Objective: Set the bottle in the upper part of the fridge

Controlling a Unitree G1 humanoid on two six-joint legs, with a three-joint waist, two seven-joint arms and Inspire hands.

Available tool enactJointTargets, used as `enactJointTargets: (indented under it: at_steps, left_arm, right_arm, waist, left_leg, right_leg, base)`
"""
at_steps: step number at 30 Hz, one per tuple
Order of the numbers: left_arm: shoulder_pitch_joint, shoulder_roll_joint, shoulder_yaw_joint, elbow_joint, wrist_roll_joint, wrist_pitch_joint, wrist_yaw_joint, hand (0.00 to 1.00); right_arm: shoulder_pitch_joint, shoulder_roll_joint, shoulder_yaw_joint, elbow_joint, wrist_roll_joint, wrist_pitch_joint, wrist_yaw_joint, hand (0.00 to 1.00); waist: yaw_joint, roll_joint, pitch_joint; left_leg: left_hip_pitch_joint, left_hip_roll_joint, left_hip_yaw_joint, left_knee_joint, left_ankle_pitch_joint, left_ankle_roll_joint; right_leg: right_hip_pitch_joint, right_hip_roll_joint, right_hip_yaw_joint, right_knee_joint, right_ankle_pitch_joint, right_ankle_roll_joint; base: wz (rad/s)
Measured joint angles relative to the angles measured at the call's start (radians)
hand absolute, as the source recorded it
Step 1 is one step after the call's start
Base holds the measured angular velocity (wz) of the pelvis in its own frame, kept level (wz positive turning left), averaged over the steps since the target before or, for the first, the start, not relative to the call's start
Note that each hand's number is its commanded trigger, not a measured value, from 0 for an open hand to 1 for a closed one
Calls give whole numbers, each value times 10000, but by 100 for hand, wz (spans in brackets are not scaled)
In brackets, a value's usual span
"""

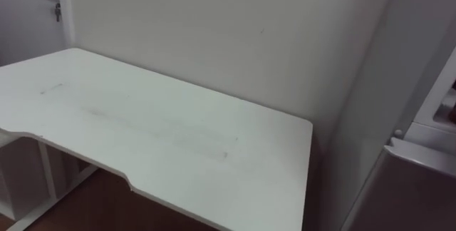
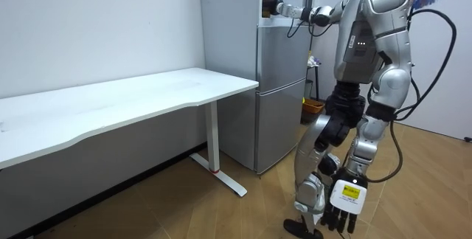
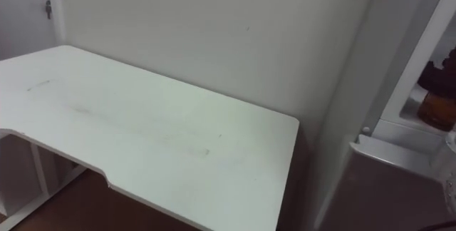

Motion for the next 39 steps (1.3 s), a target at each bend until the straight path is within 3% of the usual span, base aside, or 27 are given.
enactJointTargets:
  at_steps: [4, 6, 10, 18, 30, 33, 39]
  left_arm:
    - [15, 5, 3, -22, -3, 3, -3, 0]
    - [136, 37, 3, -203, -3, 7, -3, 0]
    - [179, 32, -7, -345, -1, 0, -2, 0]
    - [201, 29, -12, -373, -185, -4, 101, 0]
    - [208, -74, -14, -280, -219, -1, 107, 0]
    - [202, -107, -14, -280, -369, 5, 107, 0]
    - [153, -247, -14, -280, -371, 6, 152, 0]
  right_arm:
    - [-1, 1, 23, 132, 157, 81, 242, 0]
    - [0, 2, 32, 183, 154, 97, 333, 0]
    - [0, 2, 42, 326, 174, 98, 656, 0]
    - [1, 5, 17, 333, 419, 106, 992, 0]
    - [9, 6, -11, 275, 418, 111, 980, 0]
    - [87, 22, -14, -95, 398, 119, 881, 0]
    - [874, 22, -112, -1678, 562, 115, 925, 0]
  waist:
    - [53, 125, 17]
    - [68, 86, -1]
    - [61, 8, -34]
    - [-72, -64, -28]
    - [-220, -12, -26]
    - [-300, 69, -7]
    - [-438, 173, -44]
  left_leg:
    - [2, -27, 9, 46, 23, -28]
    - [31, -22, 34, 33, 42, -47]
    - [99, 2, 70, -59, 85, -45]
    - [280, -13, 131, -273, 108, -69]
    - [477, -59, 119, -308, 103, -17]
    - [514, -63, 127, -354, 104, -15]
    - [644, -48, 310, -494, 107, -18]
  right_leg:
    - [-71, -63, 101, -38, -171, 43]
    - [-73, -69, 115, -41, -234, -37]
    - [17, -22, 136, -200, -138, -5]
    - [186, -22, 155, -355, -131, 5]
    - [361, -18, 143, -390, -113, -34]
    - [366, -52, 131, -389, -114, -33]
    - [523, -119, 14, -392, -128, -53]
  base:
    - [0]
    - [0]
    - [-2]
    - [-1]
    - [0]
    - [0]
    - [-4]
